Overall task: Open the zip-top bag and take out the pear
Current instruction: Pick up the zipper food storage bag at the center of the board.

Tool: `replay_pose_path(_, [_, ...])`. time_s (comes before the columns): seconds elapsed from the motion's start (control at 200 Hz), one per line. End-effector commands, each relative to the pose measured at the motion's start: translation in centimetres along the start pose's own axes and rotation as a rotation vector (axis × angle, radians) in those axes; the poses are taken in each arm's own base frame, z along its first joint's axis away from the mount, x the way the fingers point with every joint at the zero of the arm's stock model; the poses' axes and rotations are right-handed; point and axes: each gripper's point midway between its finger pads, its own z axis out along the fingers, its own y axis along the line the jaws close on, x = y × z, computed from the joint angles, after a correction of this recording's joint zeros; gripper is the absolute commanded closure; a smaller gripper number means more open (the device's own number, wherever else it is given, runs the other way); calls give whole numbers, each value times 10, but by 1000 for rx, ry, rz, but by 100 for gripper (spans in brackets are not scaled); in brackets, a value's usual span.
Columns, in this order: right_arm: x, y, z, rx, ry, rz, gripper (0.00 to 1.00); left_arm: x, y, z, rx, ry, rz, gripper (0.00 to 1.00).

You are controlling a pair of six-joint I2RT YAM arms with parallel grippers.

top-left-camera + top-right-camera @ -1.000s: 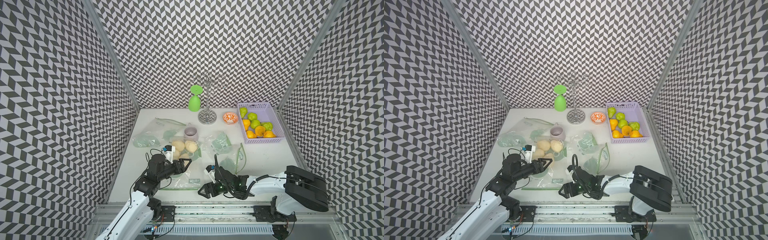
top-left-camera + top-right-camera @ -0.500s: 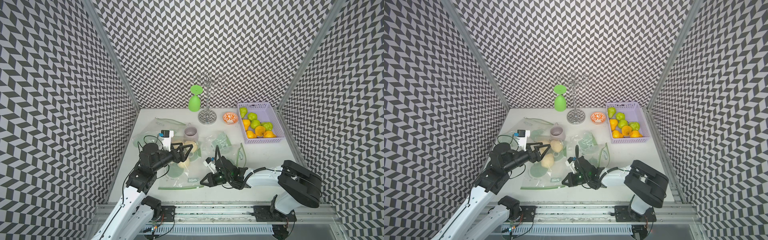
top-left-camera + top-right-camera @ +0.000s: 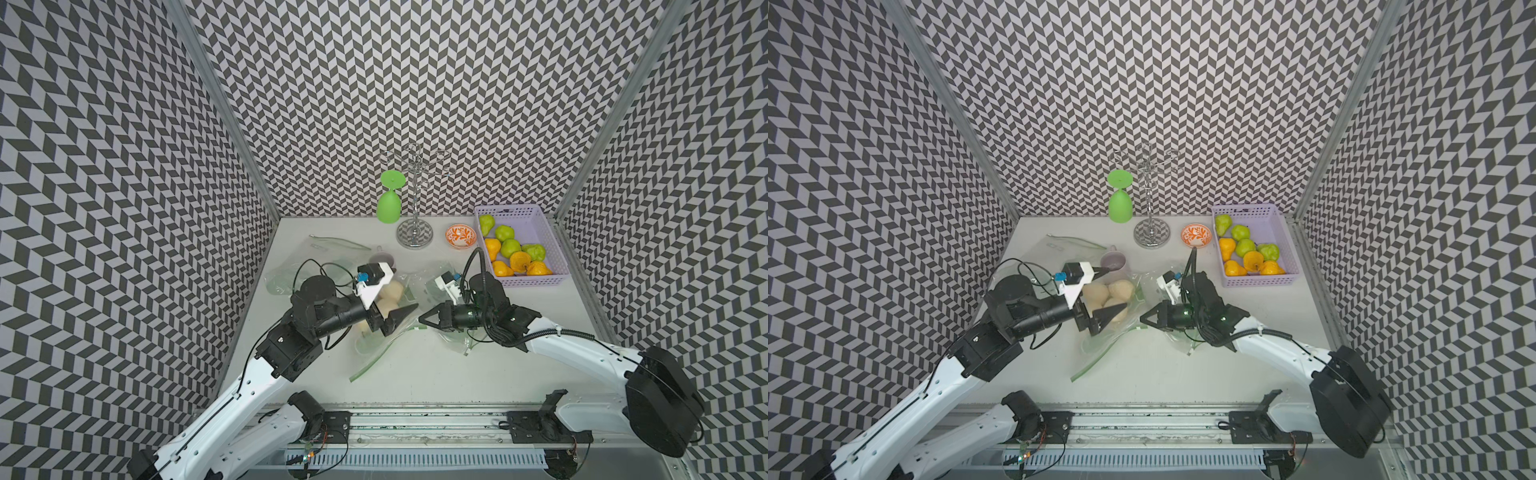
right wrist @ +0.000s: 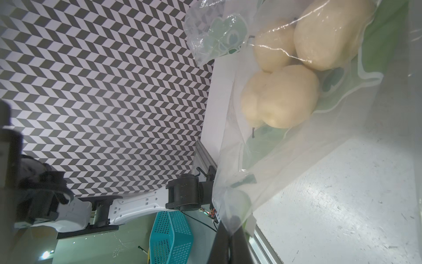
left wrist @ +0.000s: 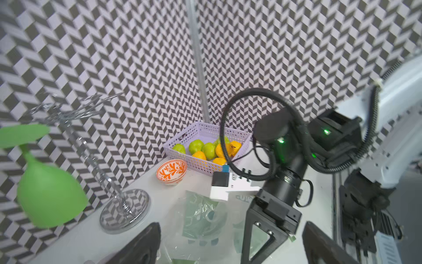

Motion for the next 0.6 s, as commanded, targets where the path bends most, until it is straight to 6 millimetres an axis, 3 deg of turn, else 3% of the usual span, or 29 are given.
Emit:
replay_pose_path(0.0, [-4, 25, -9, -72, 4, -4, 100, 30, -18, 2, -47, 101, 233, 2])
replay_pose_path(0.135, [-2, 34, -15, -109, 6, 13, 100, 76, -52, 12, -78, 276, 344, 5])
replay_pose_path(0.28, [4, 46, -28, -135, -6, 16, 100, 116, -67, 19, -151, 450, 399, 7])
replay_pose_path(0.416, [14, 48, -41, -147, -20, 34, 100, 120, -67, 23, -197, 444, 399, 8])
replay_pose_path(0.596, [28, 42, -49, -157, -18, 59, 100, 118, -53, 24, -319, 422, 402, 9])
